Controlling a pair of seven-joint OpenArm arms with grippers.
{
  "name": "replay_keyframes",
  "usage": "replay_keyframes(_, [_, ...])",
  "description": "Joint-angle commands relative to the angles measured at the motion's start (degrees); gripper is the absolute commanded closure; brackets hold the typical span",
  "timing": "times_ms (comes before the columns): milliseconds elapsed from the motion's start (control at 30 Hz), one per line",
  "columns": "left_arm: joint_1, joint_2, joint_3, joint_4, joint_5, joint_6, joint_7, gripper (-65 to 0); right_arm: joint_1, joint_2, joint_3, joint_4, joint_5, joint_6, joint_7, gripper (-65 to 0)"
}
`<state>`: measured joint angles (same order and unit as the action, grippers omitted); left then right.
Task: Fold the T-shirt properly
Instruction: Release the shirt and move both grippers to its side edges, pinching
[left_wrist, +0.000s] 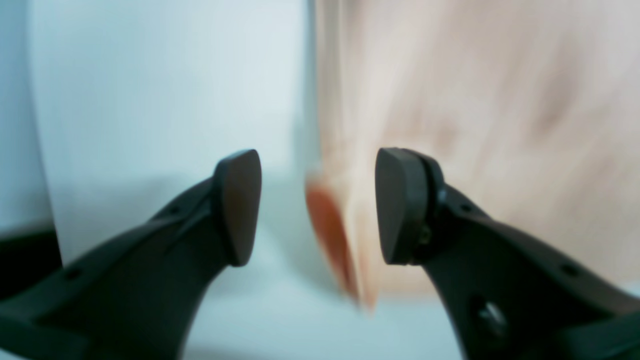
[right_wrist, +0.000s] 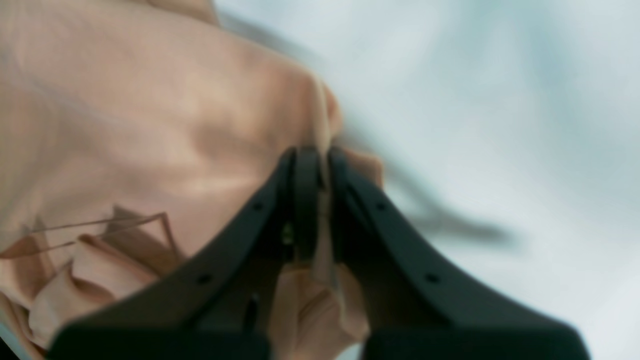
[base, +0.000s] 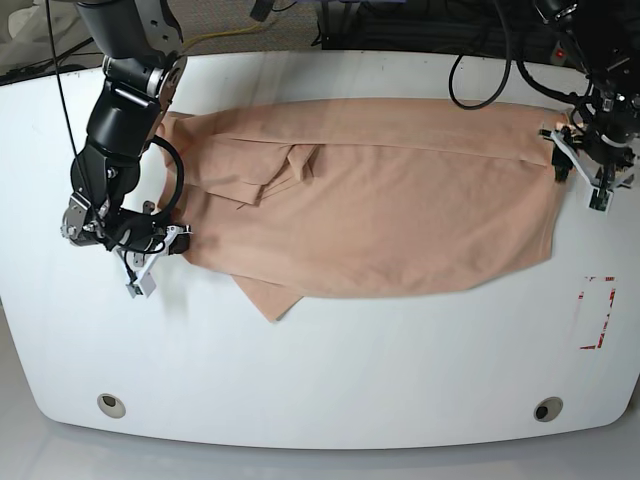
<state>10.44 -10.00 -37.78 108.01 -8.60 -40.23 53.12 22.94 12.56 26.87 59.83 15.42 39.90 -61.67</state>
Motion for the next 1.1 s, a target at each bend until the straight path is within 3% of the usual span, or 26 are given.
replay_keyframes(0, [-4.15, -0.86, -1.39, 0.70, 0.29, 0.23, 1.51, -44.6, 1.81, 0.94, -0.02, 1.22, 0.98, 0.10, 0.97, 0.0])
replay_keyframes(100, [-9.43, -0.68, -1.39, -1.41, 1.08, 0.23, 5.29, -50.3, 1.81, 0.94, -0.02, 1.22, 0.89, 0.10, 0.97, 0.0])
replay_keyframes(433, [-23.40, -0.68, -1.39, -21.63, 0.82, 1.50, 6.17, -50.7, 1.81, 0.41, -0.02, 1.22, 0.98, 0.10, 0.97, 0.0])
replay_keyframes(633, [-27.36, -0.86, -1.12, -34.03, 1.17, 1.68, -0.42, -50.7, 1.81, 0.32, -0.02, 1.22, 1.06, 0.10, 0.97, 0.0])
replay_keyframes(1067, [-29.91, -1.47, -0.95, -49.32, 0.91, 3.61, -5.26, -50.4, 1.81, 0.32, -0.02, 1.22, 1.06, 0.10, 0.97, 0.0])
